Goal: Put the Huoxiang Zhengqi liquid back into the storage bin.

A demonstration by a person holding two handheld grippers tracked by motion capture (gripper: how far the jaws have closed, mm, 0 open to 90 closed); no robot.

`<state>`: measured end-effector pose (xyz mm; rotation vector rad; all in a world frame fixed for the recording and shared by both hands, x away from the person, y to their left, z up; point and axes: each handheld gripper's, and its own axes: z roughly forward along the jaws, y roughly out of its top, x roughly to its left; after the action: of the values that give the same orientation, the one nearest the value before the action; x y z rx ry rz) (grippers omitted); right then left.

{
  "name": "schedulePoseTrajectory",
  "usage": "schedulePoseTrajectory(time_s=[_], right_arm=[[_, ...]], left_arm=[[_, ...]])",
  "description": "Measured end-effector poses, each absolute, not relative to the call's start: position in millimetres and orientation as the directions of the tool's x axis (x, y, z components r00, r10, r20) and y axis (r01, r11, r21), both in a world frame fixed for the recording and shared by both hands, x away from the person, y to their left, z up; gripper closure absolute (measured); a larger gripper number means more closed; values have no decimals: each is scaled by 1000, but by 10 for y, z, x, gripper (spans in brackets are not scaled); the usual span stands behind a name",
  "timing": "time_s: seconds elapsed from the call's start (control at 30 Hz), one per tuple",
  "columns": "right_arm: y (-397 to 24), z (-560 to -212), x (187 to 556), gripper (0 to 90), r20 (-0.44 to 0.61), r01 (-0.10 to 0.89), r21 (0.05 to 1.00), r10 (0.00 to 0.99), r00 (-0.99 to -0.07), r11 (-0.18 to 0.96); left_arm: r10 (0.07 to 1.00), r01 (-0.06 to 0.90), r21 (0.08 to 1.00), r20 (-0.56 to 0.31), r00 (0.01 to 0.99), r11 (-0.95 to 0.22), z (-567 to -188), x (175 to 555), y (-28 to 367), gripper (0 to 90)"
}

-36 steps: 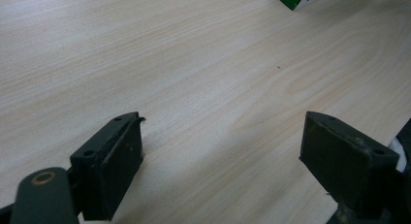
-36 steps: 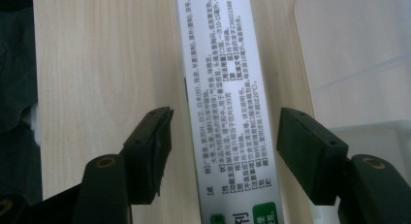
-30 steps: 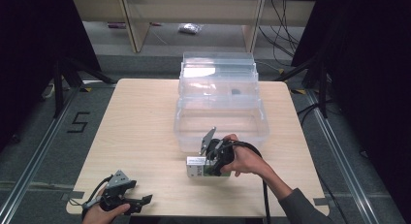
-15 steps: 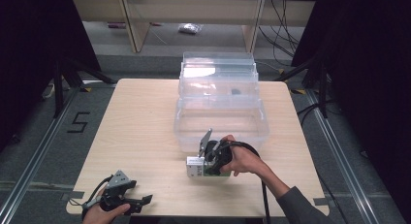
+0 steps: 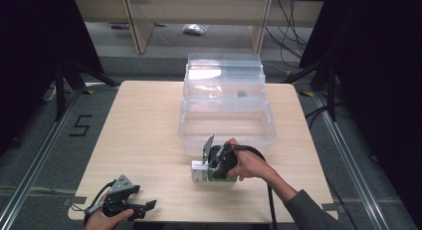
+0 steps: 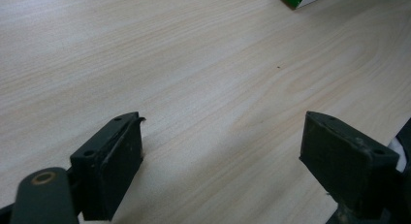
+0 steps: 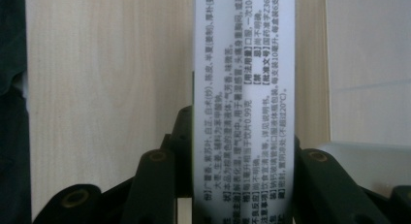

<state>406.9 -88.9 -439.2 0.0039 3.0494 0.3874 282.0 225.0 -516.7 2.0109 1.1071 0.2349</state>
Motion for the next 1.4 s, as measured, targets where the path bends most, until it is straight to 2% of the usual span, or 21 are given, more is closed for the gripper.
schedulePoseTrajectory(time_s=[0.03, 0.1, 0.17, 0.2, 0.37, 0.7, 0.8, 0.83, 1.07, 1.1, 1.13, 1.4], right_arm=[[-898, -4363, 4039, 651, -47, 39, 243, 52, -998, 969], [-916, -4336, 4079, 651, -53, -14, 267, 0, -999, 964], [-944, -4260, 4031, 651, -29, 58, 261, 68, -997, 964], [-956, -4241, 4062, 650, -43, 10, 269, 22, -999, 963], [-1040, -4094, 4074, 650, -47, 0, 291, 15, -999, 957], [-1247, -3790, 4083, 651, -34, 76, 299, 91, -995, 951], [-1293, -3697, 4110, 651, -49, 54, 308, 72, -996, 950], [-1307, -3665, 4094, 651, -32, 90, 300, 105, -994, 950], [-1399, -3403, 4135, 652, -70, 93, 316, 121, -990, 944], [-1408, -3369, 4123, 652, -64, 122, 306, 148, -987, 944], [-1414, -3352, 4160, 652, -77, 81, 314, 111, -991, 946], [-1490, -3159, 4282, 652, -76, 112, 310, 142, -987, 944]], left_arm=[[773, 622, 728, -206, 600, -289, -5167, 2823, 2252, 148], [773, 625, 724, -205, 600, -293, -5164, 2824, 2254, 149], [769, 626, 722, -209, 604, -295, -5164, 2826, 2256, 148], [776, 626, 724, -205, 596, -289, -5165, 2820, 2250, 148], [772, 628, 722, -211, 600, -290, -5165, 2825, 2255, 148], [769, 628, 713, -200, 607, -311, -5161, 2831, 2267, 148], [770, 629, 714, -200, 606, -309, -5163, 2832, 2266, 148], [770, 628, 714, -199, 606, -309, -5163, 2832, 2266, 148], [774, 631, 717, -207, 599, -297, -5170, 2832, 2255, 148], [774, 631, 717, -206, 599, -297, -5169, 2832, 2256, 148], [773, 630, 717, -207, 600, -297, -5168, 2830, 2257, 148], [774, 631, 718, -208, 598, -294, -5170, 2831, 2255, 148]])
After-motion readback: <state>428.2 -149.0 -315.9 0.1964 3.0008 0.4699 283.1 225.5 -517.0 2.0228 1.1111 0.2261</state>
